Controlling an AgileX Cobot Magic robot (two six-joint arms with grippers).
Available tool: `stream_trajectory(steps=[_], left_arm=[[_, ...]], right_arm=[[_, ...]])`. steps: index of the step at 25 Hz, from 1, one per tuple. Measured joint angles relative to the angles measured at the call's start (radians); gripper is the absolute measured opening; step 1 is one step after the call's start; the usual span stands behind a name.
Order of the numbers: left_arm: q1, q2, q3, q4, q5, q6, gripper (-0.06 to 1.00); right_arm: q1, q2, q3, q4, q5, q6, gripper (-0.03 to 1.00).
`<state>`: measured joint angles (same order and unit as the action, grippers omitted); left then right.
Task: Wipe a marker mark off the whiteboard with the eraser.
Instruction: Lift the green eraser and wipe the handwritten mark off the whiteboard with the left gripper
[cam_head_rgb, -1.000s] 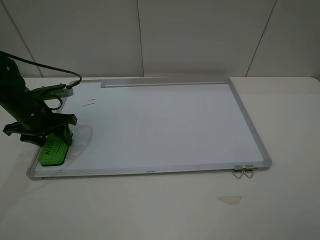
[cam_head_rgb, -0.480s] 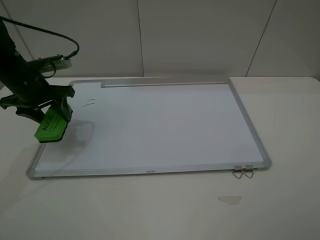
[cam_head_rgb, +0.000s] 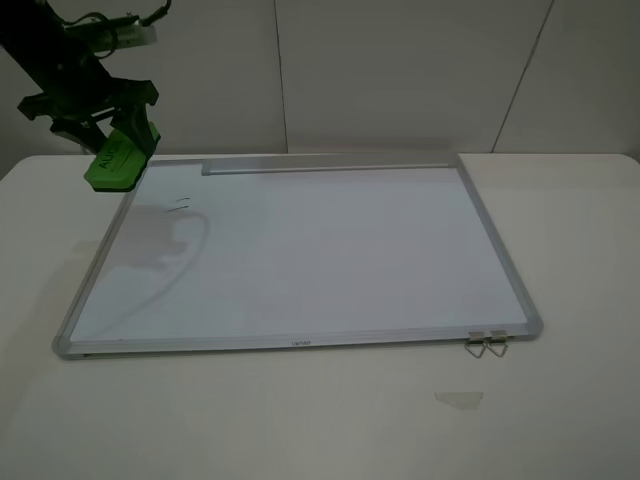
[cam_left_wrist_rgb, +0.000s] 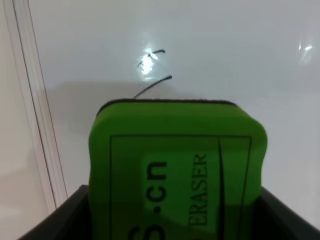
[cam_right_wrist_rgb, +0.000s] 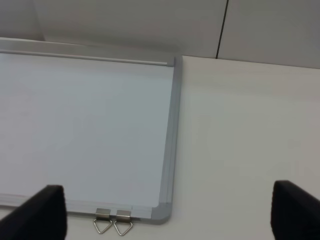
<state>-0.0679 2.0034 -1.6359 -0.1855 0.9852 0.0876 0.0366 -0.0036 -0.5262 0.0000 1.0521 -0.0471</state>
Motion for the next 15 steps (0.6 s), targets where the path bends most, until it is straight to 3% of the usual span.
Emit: stream_trajectory(steps=[7,15], left_arm=[[0.000,0.199,-0.205,0.003,0.044,0.054,0.59],[0.000,0.361,-0.273,0.025,0.021,0.064,0.59]], right_arm=[[0.000,0.000,0.000,0.000,0.000,0.000,0.82],[0.000,0.000,0.000,0.000,0.000,0.000,0.82]])
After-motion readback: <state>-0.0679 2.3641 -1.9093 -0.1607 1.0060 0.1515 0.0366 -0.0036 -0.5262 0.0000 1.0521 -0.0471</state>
